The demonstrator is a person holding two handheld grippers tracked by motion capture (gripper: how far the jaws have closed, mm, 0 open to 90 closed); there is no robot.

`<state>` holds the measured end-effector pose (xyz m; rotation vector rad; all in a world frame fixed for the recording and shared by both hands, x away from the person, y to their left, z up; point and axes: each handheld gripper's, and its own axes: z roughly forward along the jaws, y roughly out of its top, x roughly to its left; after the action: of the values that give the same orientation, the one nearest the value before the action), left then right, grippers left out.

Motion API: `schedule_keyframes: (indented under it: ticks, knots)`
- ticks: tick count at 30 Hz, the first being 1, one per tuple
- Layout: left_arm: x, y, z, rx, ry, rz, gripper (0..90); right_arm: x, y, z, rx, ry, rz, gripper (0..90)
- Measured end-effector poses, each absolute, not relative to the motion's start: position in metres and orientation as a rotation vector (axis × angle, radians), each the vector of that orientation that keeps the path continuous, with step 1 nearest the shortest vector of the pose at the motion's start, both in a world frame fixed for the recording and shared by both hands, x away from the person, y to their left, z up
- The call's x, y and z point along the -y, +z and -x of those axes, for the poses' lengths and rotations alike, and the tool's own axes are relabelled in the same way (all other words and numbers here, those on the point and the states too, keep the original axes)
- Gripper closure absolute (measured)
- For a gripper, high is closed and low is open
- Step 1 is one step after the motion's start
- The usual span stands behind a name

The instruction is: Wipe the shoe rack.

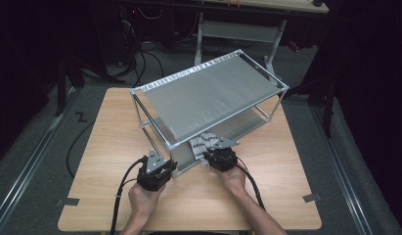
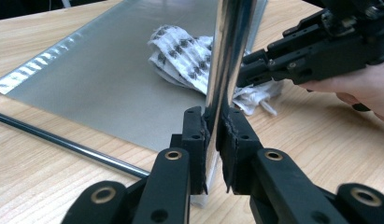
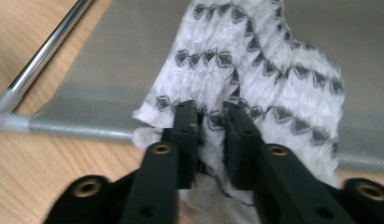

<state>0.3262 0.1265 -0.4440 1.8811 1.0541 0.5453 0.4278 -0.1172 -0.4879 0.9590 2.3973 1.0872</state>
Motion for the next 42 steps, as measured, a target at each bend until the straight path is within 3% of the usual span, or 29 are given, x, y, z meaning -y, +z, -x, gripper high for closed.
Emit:
schedule_keyframes:
  ticks: [19, 33, 42]
  knots:
    - [-0.129, -0.445, -0.329, -1.054, 0.548, -1.876, 80.6, 0.070, -0.485, -0.397, -2.530, 1.144, -0.701, 82.6]
    - [-0.130, -0.444, -0.327, -1.058, 0.558, -1.880, 80.7, 0.121, -0.488, -0.433, -2.387, 1.071, -0.969, 83.1]
    - [-0.130, -0.444, -0.327, -1.059, 0.559, -1.879, 80.7, 0.092, -0.488, -0.416, -2.448, 1.080, -0.841, 83.3]
